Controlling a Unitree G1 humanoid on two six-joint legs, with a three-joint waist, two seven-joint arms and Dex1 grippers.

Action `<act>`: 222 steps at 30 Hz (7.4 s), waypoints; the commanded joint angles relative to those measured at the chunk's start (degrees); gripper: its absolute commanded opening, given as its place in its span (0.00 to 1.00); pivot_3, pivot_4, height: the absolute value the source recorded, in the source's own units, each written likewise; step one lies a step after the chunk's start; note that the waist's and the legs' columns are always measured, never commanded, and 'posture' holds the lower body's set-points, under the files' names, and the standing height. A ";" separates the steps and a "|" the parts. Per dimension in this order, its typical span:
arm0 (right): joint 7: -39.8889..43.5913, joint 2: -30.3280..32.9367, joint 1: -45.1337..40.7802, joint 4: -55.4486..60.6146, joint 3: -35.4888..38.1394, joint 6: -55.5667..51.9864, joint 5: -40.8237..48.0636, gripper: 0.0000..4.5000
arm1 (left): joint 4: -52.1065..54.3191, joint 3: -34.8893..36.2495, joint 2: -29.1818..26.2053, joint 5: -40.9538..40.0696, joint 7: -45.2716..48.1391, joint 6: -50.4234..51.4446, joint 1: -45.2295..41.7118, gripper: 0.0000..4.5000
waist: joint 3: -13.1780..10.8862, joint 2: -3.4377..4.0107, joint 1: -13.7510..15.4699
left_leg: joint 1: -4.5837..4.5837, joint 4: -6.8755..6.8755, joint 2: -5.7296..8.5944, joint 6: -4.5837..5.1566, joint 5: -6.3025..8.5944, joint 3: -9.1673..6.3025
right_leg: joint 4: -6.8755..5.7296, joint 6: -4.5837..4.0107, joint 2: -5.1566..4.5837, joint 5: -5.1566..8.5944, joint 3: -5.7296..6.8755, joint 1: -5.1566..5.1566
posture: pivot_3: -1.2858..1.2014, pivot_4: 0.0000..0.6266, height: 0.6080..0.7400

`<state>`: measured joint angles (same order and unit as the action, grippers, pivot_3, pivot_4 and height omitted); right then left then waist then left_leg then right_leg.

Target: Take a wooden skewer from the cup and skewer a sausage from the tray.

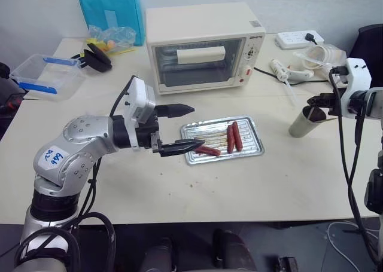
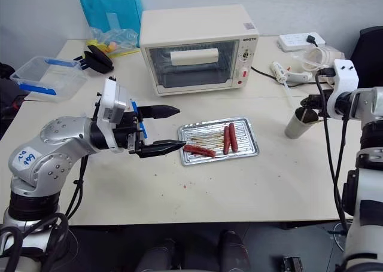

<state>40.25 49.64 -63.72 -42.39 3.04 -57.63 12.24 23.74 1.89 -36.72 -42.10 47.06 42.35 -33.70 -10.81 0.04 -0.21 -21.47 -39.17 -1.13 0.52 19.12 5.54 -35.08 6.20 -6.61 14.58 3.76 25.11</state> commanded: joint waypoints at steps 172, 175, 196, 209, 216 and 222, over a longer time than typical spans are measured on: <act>-26.14 -5.89 29.14 56.03 -13.84 0.65 19.46 0.67 | 11.60 14.13 -11.84 -4.04 -3.17 1.16 15.47 0.00 | 0.10 -0.43 0.11 | -0.72 -0.02 -0.53 0.16 0.09 -0.17 | 0.56 -0.12 0.05 -0.19 0.48 0.41 | 0.52 0.24 1.00; -26.62 -7.47 30.33 56.72 -12.43 -0.58 17.88 0.67 | 11.26 13.87 -11.73 -4.06 -3.43 1.00 15.15 0.00 | 0.10 -0.43 0.13 | -0.72 -0.02 -0.53 0.15 0.08 -0.18 | 0.55 -0.12 0.05 -0.19 0.49 0.41 | 0.52 0.24 1.00; -21.64 -14.20 31.00 53.91 -13.25 0.77 8.18 0.26 | 10.43 11.19 -10.17 -3.97 -5.12 0.70 11.81 0.00 | 0.10 -0.43 0.07 | -0.69 -0.04 -0.50 0.13 0.07 -0.17 | 0.45 -0.12 0.08 -0.19 0.48 0.40 | 0.52 0.24 1.00; -18.43 -14.75 30.12 53.74 -12.63 1.22 4.80 0.10 | 9.31 11.16 -10.13 -3.70 -4.62 0.24 11.64 0.00 | 0.11 -0.44 0.03 | -0.62 -0.08 -0.49 0.04 -0.03 -0.18 | 0.28 -0.14 0.09 -0.20 0.47 0.39 | 0.52 0.24 1.00; -0.55 -4.59 26.45 56.76 -11.90 7.90 7.87 0.10 | 2.98 13.62 -14.48 -6.19 2.10 2.28 11.63 0.00 | 0.10 -0.44 0.04 | -0.64 -0.08 -0.43 0.06 -0.03 -0.19 | 0.32 -0.15 0.10 -0.20 0.47 0.40 | 0.52 0.24 1.00; 27.36 4.78 22.97 51.91 -9.19 23.33 13.95 0.10 | -4.73 12.88 -21.99 -6.10 13.40 2.23 10.06 0.00 | 0.07 -0.47 0.03 | -0.65 -0.06 -0.39 0.06 -0.01 -0.13 | 0.41 -0.19 0.30 -0.18 0.50 0.39 | 0.52 0.24 1.00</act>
<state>59.75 52.76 -39.40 10.40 -8.43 -39.71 24.23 19.11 13.80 -57.23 -47.73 56.92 45.25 -22.46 -10.73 -0.44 -0.18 -22.13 -39.23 -1.52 0.59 19.11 5.42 -34.66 6.01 -6.31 14.40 4.26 25.50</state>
